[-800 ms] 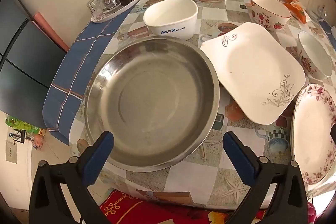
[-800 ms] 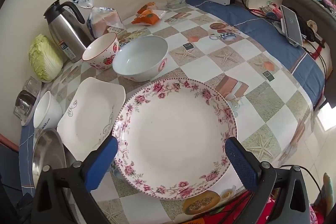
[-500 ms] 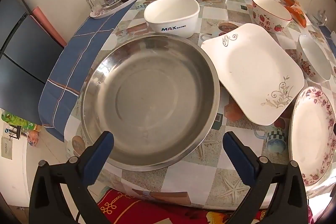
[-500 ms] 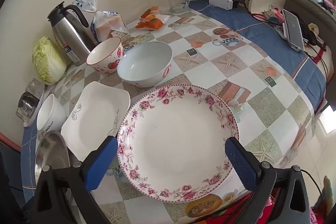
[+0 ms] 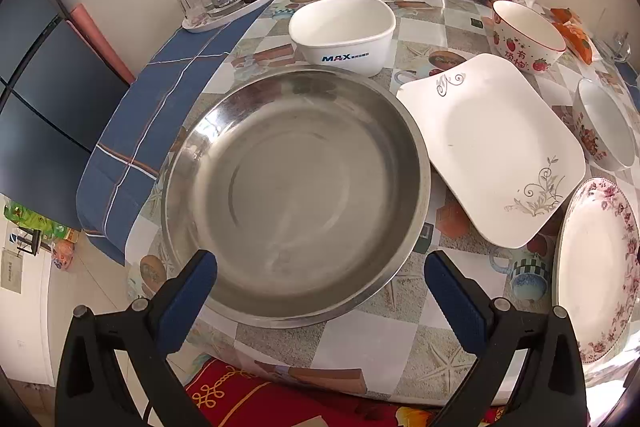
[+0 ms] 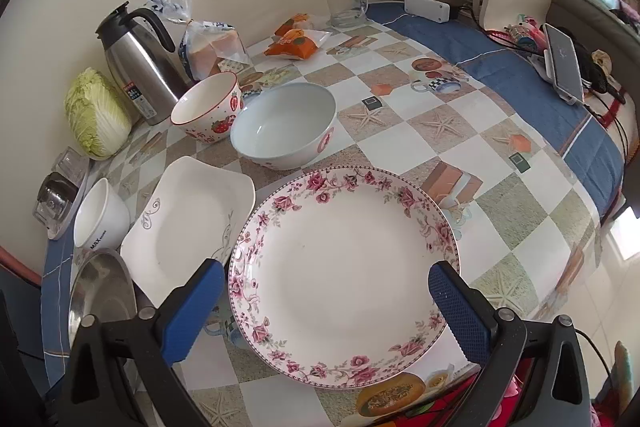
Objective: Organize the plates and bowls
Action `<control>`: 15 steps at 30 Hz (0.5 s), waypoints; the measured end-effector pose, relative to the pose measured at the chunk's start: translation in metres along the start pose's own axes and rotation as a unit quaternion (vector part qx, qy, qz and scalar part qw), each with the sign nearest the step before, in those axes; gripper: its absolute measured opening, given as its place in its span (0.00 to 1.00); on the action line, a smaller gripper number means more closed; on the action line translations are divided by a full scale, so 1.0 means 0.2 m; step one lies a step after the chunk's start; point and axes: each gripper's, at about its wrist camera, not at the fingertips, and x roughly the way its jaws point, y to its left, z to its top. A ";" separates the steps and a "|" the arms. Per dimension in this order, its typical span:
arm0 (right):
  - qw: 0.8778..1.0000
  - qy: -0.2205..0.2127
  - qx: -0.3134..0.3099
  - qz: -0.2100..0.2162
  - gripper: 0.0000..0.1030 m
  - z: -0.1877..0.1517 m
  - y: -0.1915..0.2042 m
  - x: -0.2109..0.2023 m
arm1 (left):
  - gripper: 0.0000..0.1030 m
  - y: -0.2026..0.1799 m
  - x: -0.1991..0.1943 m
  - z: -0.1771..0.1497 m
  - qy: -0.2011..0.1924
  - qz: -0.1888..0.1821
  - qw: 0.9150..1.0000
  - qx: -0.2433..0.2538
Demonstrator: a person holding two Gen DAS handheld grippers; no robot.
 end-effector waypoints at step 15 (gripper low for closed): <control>1.000 -0.004 -0.014 0.001 1.00 0.00 0.03 0.00 | 1.00 0.00 0.01 0.00 0.003 -0.006 1.000 -0.001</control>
